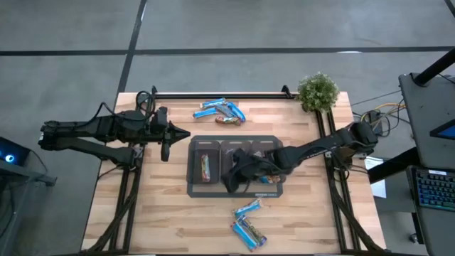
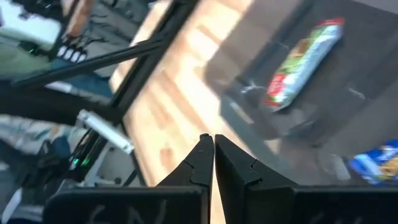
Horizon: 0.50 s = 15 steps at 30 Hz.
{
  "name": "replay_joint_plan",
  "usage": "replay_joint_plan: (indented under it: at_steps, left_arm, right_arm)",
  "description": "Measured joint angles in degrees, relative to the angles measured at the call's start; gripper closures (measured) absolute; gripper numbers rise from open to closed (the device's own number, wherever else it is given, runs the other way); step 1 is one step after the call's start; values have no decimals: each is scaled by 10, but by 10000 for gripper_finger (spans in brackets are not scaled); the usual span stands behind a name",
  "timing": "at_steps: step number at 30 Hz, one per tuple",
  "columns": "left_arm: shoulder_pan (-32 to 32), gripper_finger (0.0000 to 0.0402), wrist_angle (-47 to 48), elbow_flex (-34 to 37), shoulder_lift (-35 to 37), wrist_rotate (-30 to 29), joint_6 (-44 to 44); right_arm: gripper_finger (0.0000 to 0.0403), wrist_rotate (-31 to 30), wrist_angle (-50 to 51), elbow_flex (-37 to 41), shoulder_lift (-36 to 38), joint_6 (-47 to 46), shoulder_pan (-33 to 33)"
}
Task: Pick and place Granola Bars by type
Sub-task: Put the red granola bar into the left black bin
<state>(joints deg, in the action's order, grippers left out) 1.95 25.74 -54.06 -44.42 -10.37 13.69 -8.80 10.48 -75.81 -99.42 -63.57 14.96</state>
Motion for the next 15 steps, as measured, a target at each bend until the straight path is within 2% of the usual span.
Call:
replay_joint_plan:
  at_steps: [15]
  left_arm:
    - [0, 401, 2, 0, 0, 0, 0]
  right_arm:
    - [394, -1, -1, -91, 0, 107, 73]
